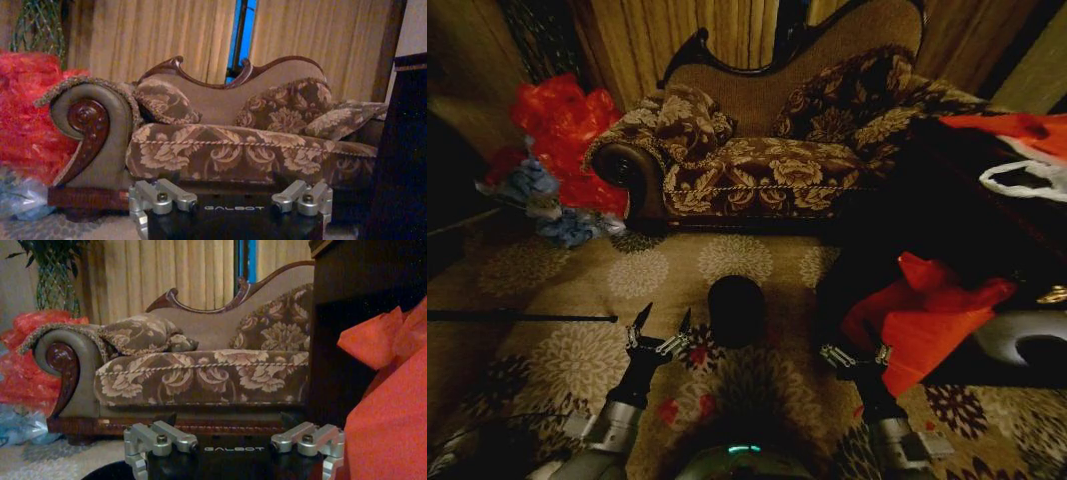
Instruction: Place a garbage bag over the trash bin.
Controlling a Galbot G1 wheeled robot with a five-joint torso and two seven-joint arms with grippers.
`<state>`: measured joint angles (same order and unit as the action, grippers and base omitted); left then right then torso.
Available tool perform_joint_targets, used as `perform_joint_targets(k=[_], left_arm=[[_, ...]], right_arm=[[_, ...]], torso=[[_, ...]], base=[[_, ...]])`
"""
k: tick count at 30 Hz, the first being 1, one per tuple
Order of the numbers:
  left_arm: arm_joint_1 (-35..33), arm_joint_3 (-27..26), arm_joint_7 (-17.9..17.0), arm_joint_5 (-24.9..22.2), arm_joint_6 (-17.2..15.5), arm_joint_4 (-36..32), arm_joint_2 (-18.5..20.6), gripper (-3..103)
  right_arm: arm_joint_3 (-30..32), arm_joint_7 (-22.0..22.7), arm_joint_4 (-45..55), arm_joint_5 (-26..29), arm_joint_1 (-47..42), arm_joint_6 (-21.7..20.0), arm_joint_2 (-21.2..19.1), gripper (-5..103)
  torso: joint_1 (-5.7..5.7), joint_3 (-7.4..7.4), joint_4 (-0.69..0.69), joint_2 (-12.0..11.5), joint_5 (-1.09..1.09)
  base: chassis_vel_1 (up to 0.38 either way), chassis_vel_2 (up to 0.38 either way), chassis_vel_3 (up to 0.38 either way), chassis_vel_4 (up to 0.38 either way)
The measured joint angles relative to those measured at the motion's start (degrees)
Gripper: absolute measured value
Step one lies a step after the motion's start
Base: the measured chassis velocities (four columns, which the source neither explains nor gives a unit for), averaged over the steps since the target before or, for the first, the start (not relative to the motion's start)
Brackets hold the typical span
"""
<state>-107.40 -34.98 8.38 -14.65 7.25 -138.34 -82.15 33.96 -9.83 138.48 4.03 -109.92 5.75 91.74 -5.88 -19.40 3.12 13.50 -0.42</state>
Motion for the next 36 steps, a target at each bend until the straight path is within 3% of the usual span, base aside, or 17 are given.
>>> perform_joint_targets(k=[9,22,31,36], left_arm=[[0.1,-0.1,0.0,-1.8,-1.1,-1.5,-0.8,93],[-0.3,0.0,0.3,-3.3,-2.7,-2.4,-0.6,98],[1.0,0.2,-1.1,-5.7,-4.0,-2.3,1.9,99],[4.5,0.1,-5.0,-9.3,-8.2,-2.4,6.0,97]], right_arm=[[-0.2,0.5,-0.2,0.9,-0.2,0.3,-0.7,100],[-0.3,0.9,-0.4,1.6,0.2,0.3,-0.6,100],[-0.1,0.3,-2.1,1.4,0.2,0.3,-2.1,100],[-2.1,0.2,-4.0,2.5,-0.2,0.8,-4.2,100]], torso=[[0.00,0.00,-0.01,0.0,0.01],[0.00,0.00,-0.01,0.0,0.00],[0.00,0.00,-0.01,0.0,0.00],[0.00,0.00,-0.01,0.0,0.00]], base=[[0.000,0.000,0.000,0.000],[0.000,0.000,0.000,0.000],[0.000,0.000,0.000,0.000],[0.000,0.000,0.000,0.000]])
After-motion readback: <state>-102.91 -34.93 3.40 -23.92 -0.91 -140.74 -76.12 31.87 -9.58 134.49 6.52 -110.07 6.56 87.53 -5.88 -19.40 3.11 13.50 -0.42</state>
